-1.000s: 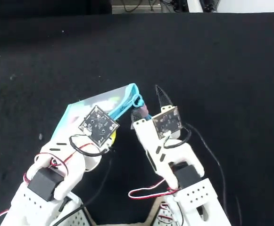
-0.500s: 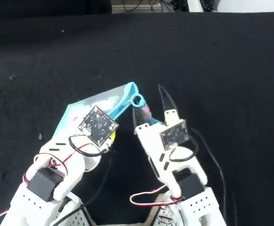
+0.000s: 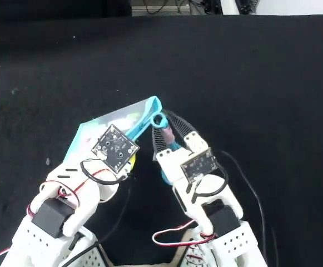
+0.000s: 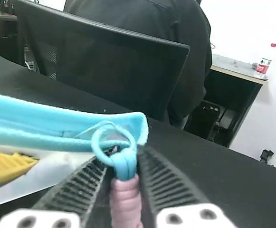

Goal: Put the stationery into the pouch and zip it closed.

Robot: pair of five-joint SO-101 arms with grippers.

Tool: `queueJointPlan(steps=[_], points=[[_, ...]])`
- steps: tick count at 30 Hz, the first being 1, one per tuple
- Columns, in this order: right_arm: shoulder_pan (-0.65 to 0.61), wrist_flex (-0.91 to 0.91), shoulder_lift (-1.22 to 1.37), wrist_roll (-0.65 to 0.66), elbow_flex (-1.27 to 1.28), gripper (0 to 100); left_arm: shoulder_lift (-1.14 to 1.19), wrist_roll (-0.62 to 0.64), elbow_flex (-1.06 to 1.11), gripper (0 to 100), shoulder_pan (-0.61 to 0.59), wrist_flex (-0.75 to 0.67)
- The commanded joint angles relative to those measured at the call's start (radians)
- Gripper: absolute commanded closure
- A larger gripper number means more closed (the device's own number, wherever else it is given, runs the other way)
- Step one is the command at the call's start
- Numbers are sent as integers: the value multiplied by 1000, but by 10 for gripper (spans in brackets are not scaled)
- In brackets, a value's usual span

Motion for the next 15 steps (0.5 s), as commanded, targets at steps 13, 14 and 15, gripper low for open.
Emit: queueJointPlan(steps=[13, 14, 15], points=[[63, -23, -16, -57, -22, 988, 37, 12, 8, 970, -12, 28], [63, -9, -16, -57, -27, 988, 37, 12, 7, 970, -12, 28], [63, 8, -16, -57, -39, 988, 37, 12, 7, 970, -12, 28]])
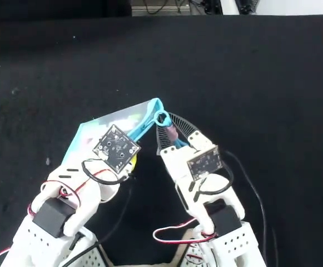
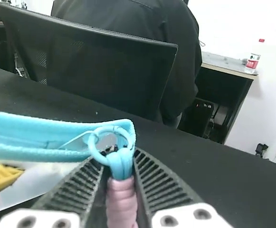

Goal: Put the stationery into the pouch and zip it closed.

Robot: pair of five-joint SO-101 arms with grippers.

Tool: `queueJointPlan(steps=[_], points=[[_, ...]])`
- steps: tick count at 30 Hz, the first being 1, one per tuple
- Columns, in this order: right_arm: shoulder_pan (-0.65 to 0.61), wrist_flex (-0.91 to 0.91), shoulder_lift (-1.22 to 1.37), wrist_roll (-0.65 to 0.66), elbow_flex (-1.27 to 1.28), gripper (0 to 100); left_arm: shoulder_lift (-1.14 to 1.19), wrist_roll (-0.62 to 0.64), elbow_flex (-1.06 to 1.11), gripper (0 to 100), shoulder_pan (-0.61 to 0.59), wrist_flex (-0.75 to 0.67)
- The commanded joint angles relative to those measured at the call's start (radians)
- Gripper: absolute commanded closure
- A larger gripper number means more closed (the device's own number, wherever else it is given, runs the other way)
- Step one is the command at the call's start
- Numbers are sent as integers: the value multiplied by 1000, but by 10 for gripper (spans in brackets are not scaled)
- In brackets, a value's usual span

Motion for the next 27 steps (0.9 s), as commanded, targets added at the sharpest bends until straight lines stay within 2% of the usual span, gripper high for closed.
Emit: queueJointPlan(steps=[1, 7, 19, 23, 27], points=[[26, 34, -10, -15, -53, 988, 37, 12, 5, 970, -12, 28], [84, 94, -10, -20, -99, 988, 37, 12, 5, 970, -12, 35], [86, 106, -12, -15, -101, 988, 37, 12, 4, 970, -12, 32], [84, 173, -21, 0, -125, 985, 37, 12, 4, 970, -13, 31], [84, 209, -21, 72, -145, 886, 37, 12, 4, 970, -13, 29]])
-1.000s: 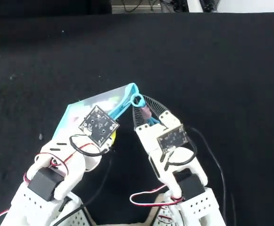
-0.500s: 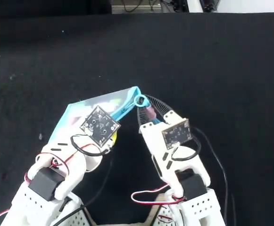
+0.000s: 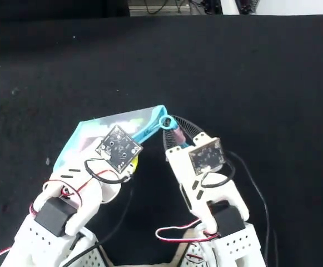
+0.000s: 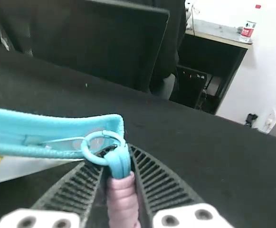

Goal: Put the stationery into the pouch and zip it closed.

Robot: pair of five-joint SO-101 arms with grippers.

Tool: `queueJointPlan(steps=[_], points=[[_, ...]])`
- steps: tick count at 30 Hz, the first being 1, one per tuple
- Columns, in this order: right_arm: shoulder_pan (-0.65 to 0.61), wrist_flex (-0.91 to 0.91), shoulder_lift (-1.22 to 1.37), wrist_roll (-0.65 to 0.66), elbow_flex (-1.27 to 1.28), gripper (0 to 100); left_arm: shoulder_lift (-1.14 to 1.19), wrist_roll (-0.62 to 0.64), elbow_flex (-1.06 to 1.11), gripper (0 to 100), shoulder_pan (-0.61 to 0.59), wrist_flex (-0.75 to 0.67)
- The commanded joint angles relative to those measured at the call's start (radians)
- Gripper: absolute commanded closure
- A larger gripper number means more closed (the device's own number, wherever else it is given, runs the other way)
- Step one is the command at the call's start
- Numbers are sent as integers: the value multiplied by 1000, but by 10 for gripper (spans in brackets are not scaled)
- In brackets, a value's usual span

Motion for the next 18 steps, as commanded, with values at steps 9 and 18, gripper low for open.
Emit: queueJointPlan(steps=[9, 18], points=[[-54, 18, -13, 38, -77, 830, 34, 11, -5, 970, -15, 23], [-57, 94, -13, 155, -128, 829, 34, 17, -35, 970, -97, 20]])
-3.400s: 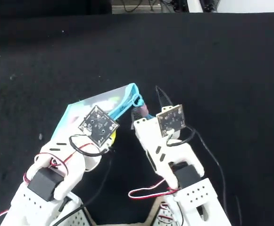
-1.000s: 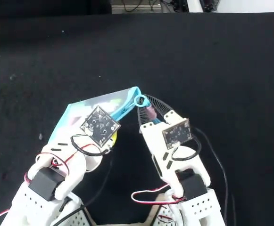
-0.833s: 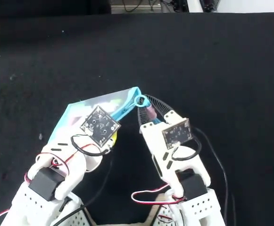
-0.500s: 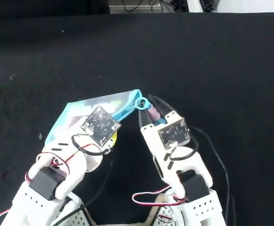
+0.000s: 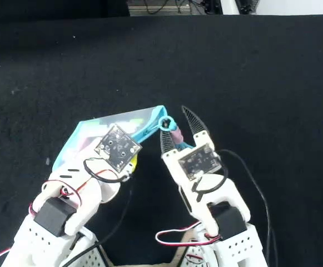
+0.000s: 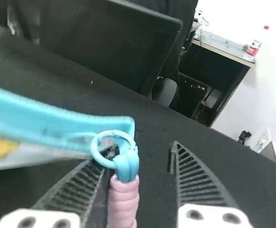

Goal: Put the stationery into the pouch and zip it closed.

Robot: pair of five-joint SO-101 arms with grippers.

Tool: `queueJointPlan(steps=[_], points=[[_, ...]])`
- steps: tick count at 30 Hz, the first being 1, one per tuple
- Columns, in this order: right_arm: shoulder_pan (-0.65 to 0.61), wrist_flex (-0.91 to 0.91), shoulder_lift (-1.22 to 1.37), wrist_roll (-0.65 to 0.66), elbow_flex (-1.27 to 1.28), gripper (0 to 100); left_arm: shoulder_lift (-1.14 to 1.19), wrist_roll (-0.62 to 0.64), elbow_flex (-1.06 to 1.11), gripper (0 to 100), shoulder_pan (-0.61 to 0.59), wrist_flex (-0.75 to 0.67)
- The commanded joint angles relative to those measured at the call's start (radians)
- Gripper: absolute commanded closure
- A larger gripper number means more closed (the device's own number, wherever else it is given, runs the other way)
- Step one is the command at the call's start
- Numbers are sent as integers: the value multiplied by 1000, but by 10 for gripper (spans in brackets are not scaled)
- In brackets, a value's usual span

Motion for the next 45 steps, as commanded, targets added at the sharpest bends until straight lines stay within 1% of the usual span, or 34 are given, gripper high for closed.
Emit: queueJointPlan(steps=[1, 6, 10, 13, 15, 27, 32, 39, 42, 45], points=[[-11, 41, -12, 28, -85, 829, 34, 15, -33, 970, -81, 21], [-14, 38, -12, 31, -84, 832, 41, 14, -28, 970, -79, 20], [-92, 52, -5, 34, -79, 832, 43, 14, -30, 970, -79, 21], [-132, 61, -8, 91, -64, 832, 43, 15, -35, 970, -85, 20], [-132, 60, -10, 109, -61, 832, 41, 17, -35, 970, -87, 18], [-129, 54, -2, 112, -61, 833, 40, 17, -30, 970, -85, 17], [-129, 54, -1, 114, -56, 881, 34, 18, -33, 970, -87, 21], [-133, 32, -1, 109, -25, 882, 34, 18, -35, 970, -87, 21], [-133, 32, -1, 109, -24, 877, 34, 18, -36, 970, -88, 21], [-133, 32, -1, 107, -22, 821, 34, 18, -36, 970, -88, 21]])
